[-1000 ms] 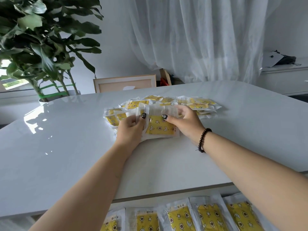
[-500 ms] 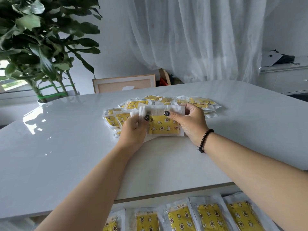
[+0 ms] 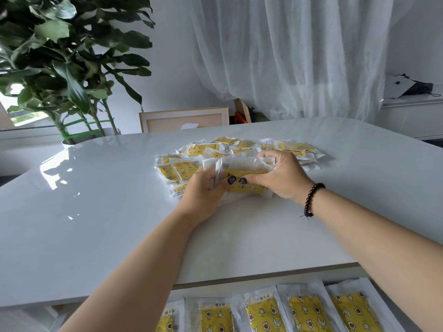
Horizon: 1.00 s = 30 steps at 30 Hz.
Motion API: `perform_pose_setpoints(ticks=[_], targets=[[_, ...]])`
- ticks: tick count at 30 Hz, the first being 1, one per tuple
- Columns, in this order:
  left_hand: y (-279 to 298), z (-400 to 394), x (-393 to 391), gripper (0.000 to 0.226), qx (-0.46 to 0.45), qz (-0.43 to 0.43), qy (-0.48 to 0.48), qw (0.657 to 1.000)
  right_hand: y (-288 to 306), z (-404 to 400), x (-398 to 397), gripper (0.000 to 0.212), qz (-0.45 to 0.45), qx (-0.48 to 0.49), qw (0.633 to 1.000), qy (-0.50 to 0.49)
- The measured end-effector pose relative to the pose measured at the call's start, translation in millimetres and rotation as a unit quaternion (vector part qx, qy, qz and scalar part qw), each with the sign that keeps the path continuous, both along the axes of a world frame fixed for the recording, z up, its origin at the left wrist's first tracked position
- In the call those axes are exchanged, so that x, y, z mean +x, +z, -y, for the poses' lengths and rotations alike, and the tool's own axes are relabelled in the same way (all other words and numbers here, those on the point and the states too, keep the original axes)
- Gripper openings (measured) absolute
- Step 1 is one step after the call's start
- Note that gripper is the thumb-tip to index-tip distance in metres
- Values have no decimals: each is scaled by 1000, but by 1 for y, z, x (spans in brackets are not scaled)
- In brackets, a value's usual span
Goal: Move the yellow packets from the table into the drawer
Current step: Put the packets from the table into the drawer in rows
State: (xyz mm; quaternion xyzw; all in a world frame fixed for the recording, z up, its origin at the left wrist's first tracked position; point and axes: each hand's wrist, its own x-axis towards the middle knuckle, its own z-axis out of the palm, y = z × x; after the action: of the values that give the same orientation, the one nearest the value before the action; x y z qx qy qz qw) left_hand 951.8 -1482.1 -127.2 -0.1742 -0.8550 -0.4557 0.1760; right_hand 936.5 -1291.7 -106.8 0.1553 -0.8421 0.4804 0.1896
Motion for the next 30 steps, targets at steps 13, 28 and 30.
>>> perform_pose_setpoints(ticks=[13,28,30], targets=[[8,-9,18,10,-31,33,72,996,20,7,36,19,-117,530,840,-23],[71,51,133,15,53,102,152,982,40,26,177,19,102,5,993,53],[74,66,158,12,35,110,158,981,19,33,199,18,160,5,984,79]])
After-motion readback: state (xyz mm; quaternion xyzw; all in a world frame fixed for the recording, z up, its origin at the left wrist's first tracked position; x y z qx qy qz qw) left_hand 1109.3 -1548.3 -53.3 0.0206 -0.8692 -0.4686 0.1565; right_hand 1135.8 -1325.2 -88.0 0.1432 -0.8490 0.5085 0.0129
